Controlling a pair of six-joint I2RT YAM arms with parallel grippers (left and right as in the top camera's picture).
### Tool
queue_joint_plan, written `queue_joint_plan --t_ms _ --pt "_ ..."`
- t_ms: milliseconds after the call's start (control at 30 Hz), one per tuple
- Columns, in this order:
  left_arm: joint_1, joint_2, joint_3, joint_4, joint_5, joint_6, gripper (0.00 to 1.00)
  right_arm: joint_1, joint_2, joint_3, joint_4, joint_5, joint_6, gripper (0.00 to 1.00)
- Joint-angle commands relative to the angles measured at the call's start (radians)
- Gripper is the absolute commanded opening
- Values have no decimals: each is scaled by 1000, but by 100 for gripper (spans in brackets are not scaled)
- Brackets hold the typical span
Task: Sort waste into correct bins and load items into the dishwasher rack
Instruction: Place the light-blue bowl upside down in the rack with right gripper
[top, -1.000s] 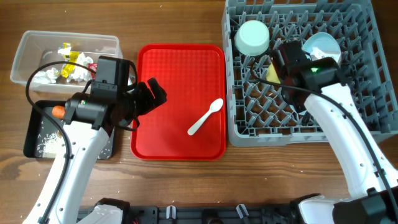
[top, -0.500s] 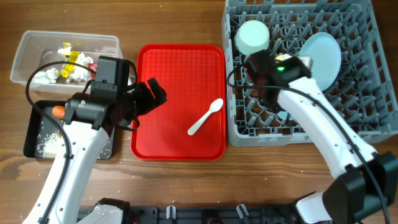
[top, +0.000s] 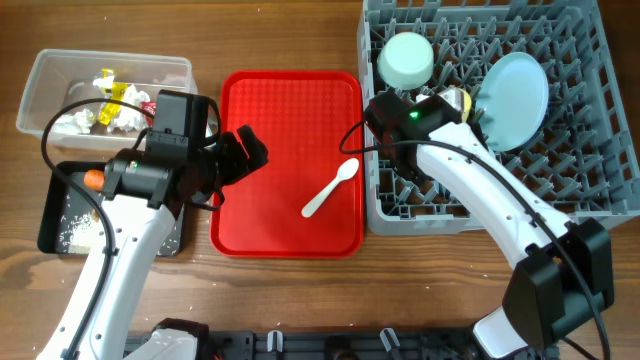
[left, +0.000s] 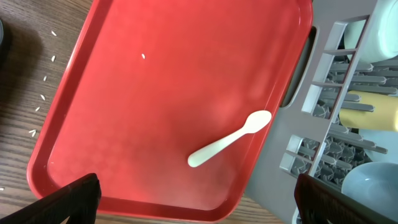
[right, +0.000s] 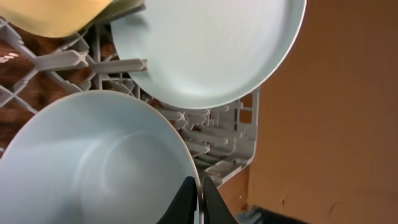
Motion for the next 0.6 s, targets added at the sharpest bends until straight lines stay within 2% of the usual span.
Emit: queue_joint_plan --t_ms 0,133,200,567 --pt "3 -12 12 0 -13 4 100 4 19 -6 35 8 -96 4" --pt "3 -12 12 0 -13 4 100 4 19 -6 142 8 -314 4" --pt "3 -12 12 0 -13 4 100 4 19 -6 177 6 -362 4" --pt "3 -12 12 0 -13 4 100 4 19 -6 228 -95 -455 4"
